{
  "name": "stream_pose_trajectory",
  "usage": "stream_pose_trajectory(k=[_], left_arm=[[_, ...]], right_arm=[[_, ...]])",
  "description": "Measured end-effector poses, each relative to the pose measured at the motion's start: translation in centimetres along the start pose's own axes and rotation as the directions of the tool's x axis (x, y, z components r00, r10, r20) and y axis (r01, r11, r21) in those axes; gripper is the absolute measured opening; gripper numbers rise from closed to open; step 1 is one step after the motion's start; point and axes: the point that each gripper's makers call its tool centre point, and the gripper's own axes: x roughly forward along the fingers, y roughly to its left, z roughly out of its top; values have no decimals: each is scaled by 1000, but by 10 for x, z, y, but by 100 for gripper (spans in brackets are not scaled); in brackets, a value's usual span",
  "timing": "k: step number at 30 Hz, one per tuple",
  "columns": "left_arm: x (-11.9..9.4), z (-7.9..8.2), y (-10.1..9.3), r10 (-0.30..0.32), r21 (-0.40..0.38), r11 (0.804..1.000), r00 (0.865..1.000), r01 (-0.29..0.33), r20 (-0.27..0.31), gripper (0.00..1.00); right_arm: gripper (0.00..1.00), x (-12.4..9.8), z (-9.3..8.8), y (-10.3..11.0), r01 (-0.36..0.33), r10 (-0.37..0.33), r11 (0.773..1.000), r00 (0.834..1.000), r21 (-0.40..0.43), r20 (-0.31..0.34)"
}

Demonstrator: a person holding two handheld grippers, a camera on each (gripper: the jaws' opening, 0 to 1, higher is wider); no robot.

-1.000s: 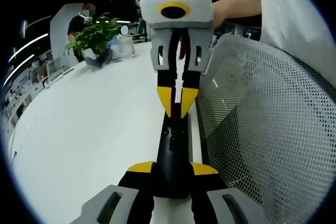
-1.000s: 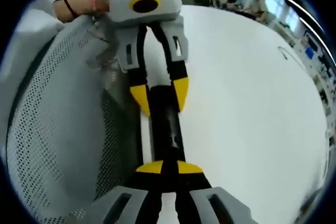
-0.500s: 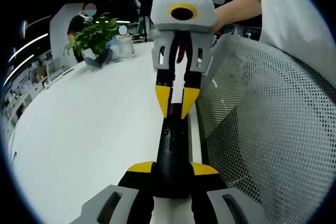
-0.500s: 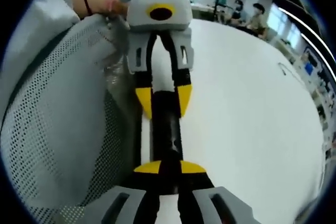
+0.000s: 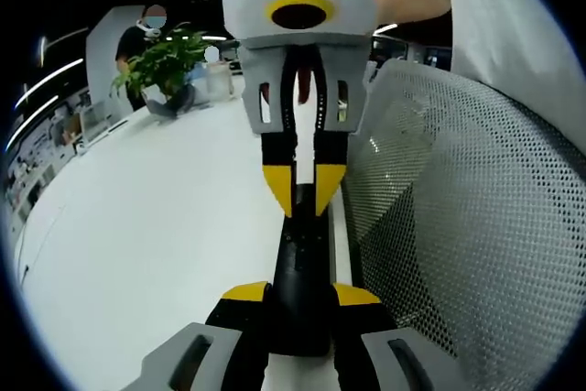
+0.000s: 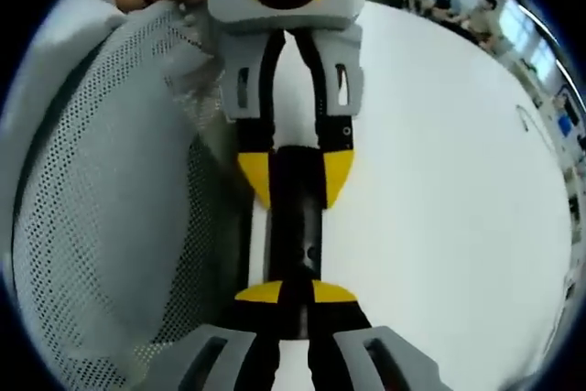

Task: Press the specified remote control buttons in sequence, fully releasing each button before pressing the next.

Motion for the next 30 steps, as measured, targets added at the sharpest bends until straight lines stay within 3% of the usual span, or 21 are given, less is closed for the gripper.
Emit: stream_pose_trajectory(k=[2,5,6,10,13,19,20,21,24,26,30], left_arm=[[0,0,0,0,0,1000,1000,0,0,25],[0,0,0,1,0,1000,1000,-1,1,25],[0,0,1,1,0,1000,1000,-1,1,25],[0,0,0,0,-1,1000,1000,0,1,25],[0,0,0,-1,-1,1000,1000,1,2,25],[0,1,1,-1,-2,1000,1000,1,2,25],[0,1,1,-1,-3,1000,1000,1,2,25],[0,1,1,-1,-3,1000,1000,1,3,25],[0,0,1,0,-4,1000,1000,0,3,25],[0,0,1,-1,-5,1000,1000,1,4,25],[0,0,1,-1,-2,1000,1000,1,2,25]], right_arm=[[6,-1,0,0,19,-19,1000,999,1,42],[6,-2,2,-2,57,-72,993,986,105,151],[6,-3,2,-2,67,-81,994,984,90,160],[6,-2,4,0,92,-98,995,984,46,151],[6,-1,6,0,110,-103,993,986,-52,130],[5,0,6,-2,49,-50,999,996,10,73],[5,0,5,-1,34,-37,998,998,53,55],[5,0,5,-2,30,-36,986,999,162,39],[5,2,6,-4,23,-25,987,1000,157,7],[5,2,6,-4,36,-38,989,999,146,9],[5,1,8,-4,80,-97,984,990,157,99]])
